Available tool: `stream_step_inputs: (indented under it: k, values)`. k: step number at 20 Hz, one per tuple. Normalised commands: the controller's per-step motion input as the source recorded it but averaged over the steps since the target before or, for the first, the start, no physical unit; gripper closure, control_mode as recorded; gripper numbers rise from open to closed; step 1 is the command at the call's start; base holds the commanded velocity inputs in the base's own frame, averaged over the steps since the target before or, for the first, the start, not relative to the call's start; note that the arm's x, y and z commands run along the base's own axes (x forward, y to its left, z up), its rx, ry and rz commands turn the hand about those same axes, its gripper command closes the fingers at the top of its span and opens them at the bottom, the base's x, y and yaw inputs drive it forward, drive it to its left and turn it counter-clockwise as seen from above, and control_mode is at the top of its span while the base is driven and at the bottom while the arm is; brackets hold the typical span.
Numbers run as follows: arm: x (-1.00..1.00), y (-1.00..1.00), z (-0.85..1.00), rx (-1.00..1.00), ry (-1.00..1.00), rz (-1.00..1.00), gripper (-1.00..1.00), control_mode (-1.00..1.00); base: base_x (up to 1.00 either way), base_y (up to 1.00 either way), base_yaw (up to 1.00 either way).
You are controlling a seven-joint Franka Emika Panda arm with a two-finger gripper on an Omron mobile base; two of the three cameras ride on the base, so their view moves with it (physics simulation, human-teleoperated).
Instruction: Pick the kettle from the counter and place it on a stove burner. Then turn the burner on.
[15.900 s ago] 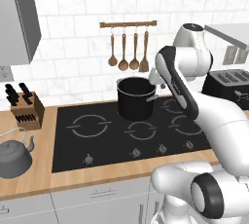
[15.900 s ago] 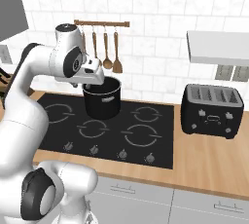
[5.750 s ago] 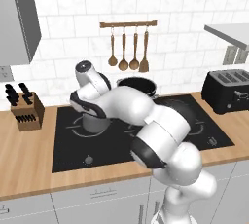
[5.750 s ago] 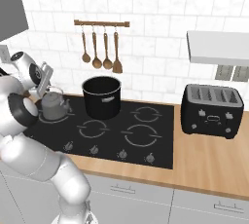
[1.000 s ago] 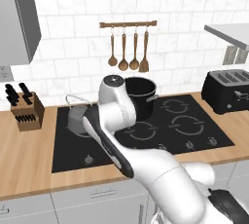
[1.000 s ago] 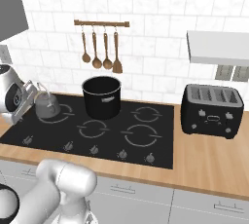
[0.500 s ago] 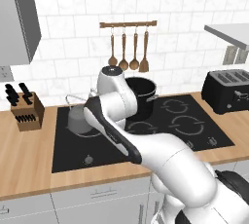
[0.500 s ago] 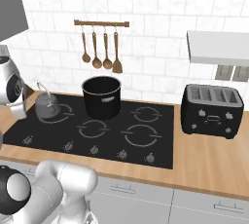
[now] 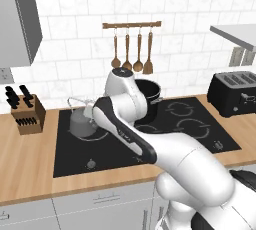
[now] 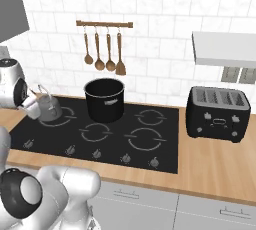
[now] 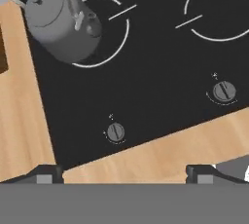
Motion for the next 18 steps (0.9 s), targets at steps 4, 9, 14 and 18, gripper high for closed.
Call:
stream_step_inputs:
  k: [4,9,14,18]
  values:
    - [0.0,0.0,-0.19,-0.22,-0.16,0.71,-1.0,-1.0,0.0,0.0,0.0]
    - [-0.02,0.31,-0.44,-0.29,-0.12,0.49,-1.0,-1.0,0.0,0.0,0.0]
    - [0.0,0.48,-0.51,-0.15,0.0,0.06,-1.0,-1.0,0.0,0.0,0.0]
    - [-0.01,0.06,-0.28,0.07,-0.01,-0.09,-1.0,-1.0,0.0,0.0,0.0]
